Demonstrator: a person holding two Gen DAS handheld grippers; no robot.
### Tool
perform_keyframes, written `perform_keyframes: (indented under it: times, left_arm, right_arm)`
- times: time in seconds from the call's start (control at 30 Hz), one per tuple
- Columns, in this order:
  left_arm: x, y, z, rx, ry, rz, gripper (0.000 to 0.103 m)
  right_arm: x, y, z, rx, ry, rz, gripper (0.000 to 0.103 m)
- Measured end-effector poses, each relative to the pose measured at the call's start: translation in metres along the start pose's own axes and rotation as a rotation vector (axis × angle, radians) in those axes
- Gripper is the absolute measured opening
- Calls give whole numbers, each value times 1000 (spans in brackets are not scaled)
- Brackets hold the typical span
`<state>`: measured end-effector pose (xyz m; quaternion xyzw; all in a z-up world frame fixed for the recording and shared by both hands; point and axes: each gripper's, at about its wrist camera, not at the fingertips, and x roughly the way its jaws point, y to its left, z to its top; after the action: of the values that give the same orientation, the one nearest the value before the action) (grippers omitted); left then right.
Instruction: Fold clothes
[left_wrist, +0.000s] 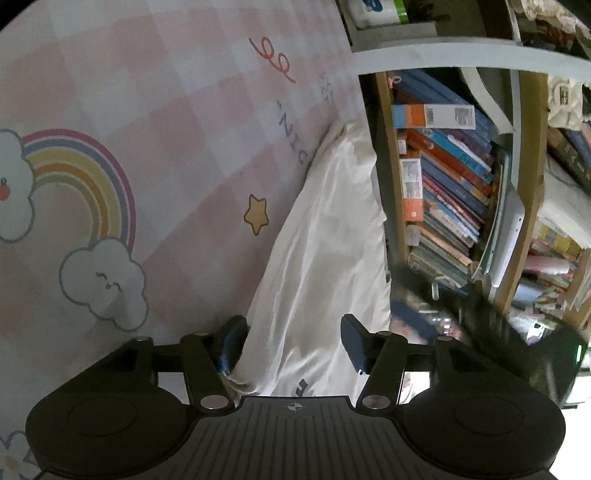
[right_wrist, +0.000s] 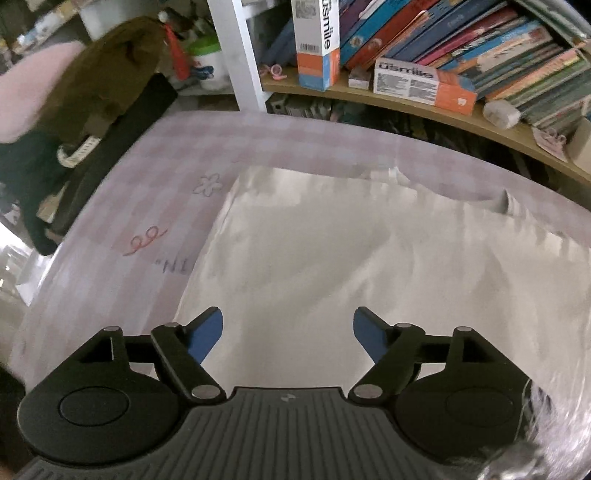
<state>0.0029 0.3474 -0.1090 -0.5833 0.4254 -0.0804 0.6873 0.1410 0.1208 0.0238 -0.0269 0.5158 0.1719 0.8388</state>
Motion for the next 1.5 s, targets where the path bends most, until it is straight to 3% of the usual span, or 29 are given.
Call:
perform_keyframes:
  times: [0.03,0.1,0.2,0.3,0.47,0.67,0.97,1.07,1.1,1.23,1.5]
  left_arm:
    - [2,0,-1,5,11,11,41]
    - [7,1,-4,15,32,33,19]
    - [6,-5,-10,64,26,40,10]
    - [-3,-31,-16,220,-17,16,10]
    - [-2,-67,-28,415,-5,-18,10]
    - [3,-74,-32,460,14,-42,10]
    - [2,-75,-33,485,16,-46,10]
    - [1,-74,-35,493,19,-53,10]
    - [0,-74,-36,500,22,-54,10]
    - [0,-79,-40,534,32,-57,10]
    - [6,-108,-49,697,49,-118,10]
  right_arm:
    - [6,3,7,-7,14,0,79]
    - [18,8,21,-20,41,0,81]
    - [30,15,37,-38,65,-7,82]
    - [37,23,52,-60,78,-16,82]
    - [44,35,77,-93,131,-9,82]
    - [65,69,87,-185,228,1,80]
    - [106,117,69,-414,300,-162,74]
    - [114,113,65,-429,314,-216,67]
    - [115,109,65,-426,319,-225,59]
    - [112,95,63,-398,338,-225,12]
    - [60,61,73,-392,244,-159,9]
